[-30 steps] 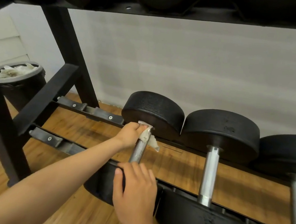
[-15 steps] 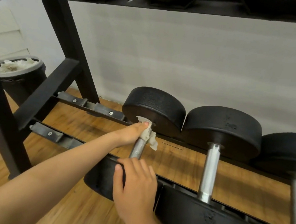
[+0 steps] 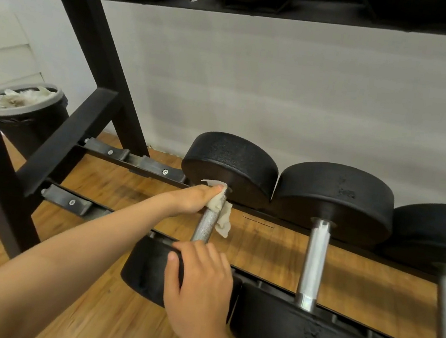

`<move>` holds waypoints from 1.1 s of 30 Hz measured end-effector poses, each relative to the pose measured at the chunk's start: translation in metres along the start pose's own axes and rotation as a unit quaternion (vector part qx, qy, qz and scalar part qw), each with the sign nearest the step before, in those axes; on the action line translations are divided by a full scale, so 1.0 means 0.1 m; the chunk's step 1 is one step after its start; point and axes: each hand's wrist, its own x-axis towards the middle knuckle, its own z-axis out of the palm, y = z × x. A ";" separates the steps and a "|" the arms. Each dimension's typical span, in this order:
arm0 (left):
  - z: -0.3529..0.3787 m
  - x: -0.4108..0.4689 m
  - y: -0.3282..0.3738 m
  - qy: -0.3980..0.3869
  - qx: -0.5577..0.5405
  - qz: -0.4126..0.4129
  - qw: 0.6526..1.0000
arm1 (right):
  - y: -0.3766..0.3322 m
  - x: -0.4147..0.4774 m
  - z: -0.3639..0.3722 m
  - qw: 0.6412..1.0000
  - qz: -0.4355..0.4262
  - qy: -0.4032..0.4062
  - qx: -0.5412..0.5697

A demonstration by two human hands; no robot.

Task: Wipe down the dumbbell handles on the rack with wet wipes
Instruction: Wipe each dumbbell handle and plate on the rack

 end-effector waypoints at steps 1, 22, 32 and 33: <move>0.01 0.01 0.02 0.005 0.007 0.005 1.000 | 0.00 0.00 0.00 1.000 -0.001 0.000 -0.001; -0.06 -0.14 -0.03 -0.138 0.049 -0.040 0.988 | 0.00 0.00 -0.01 1.000 -0.005 -0.004 0.002; -0.09 -0.23 -0.20 -0.166 0.090 -0.057 0.980 | 0.02 0.00 0.01 1.000 -0.010 -0.001 0.018; -0.10 -0.25 -0.20 -0.170 0.105 -0.058 0.978 | 0.02 0.00 0.01 1.000 -0.011 -0.001 0.020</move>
